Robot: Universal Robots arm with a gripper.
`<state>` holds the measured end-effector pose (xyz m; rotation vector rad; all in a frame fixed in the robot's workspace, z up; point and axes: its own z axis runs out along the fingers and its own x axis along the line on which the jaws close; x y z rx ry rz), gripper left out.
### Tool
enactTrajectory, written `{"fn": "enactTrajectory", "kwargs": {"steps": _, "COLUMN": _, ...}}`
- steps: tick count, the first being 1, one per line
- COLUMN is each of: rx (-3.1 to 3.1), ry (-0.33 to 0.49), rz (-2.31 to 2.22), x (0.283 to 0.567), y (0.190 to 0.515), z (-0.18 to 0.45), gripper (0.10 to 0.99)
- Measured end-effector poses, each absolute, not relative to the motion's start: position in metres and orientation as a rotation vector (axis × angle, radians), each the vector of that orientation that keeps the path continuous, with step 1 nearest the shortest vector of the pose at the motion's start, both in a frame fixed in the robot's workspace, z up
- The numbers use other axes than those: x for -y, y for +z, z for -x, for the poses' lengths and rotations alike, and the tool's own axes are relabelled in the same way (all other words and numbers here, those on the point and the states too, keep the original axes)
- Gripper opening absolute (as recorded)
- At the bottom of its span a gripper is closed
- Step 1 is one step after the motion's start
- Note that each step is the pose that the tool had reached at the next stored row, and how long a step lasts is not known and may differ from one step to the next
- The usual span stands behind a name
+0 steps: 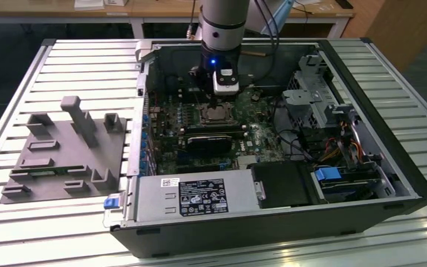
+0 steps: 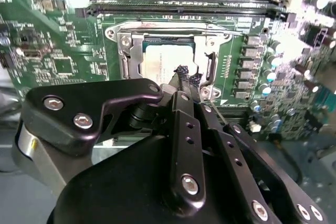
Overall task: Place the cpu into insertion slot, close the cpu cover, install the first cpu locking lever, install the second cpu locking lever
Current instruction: 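Close the cpu cover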
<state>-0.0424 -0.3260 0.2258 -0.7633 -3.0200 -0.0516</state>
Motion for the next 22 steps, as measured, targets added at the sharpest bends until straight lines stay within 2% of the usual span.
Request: {"fn": "enactTrajectory", "kwargs": {"steps": 22, "rx": 3.119, "ry": -0.08, "rz": 0.313, "x": 0.3261, "y": 0.2251, "z": 0.0424, "gripper": 0.106}}
